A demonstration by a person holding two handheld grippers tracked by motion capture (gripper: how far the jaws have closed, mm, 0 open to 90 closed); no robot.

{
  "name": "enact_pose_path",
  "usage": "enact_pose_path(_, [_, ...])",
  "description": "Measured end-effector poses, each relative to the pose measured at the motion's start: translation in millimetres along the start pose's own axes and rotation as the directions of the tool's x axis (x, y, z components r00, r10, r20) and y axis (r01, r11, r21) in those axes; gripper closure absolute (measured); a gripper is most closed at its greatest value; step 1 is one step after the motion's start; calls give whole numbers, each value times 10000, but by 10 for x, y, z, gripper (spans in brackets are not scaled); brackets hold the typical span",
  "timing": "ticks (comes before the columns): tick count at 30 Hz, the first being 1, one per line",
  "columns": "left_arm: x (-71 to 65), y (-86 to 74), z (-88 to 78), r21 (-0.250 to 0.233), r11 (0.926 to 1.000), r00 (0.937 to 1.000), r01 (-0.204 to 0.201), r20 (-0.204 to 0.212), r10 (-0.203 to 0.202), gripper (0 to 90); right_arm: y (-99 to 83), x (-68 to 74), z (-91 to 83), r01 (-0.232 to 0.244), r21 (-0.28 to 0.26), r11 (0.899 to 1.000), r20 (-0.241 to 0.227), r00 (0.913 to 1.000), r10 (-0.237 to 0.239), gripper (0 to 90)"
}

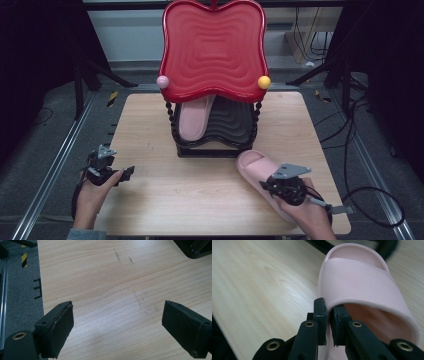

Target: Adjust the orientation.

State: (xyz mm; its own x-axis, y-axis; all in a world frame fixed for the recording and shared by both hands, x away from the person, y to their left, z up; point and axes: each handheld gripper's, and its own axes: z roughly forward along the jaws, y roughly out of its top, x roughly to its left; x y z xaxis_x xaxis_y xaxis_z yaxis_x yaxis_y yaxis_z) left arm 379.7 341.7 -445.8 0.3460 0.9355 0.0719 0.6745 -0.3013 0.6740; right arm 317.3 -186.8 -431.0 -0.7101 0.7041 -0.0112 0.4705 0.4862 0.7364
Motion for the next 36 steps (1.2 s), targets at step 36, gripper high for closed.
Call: enact_pose_path(36, [119,-16,-74,-211,9992,9994,329,-49,-330,102,591,882,982,1927,334,9807,-2331,9557,-1798,816])
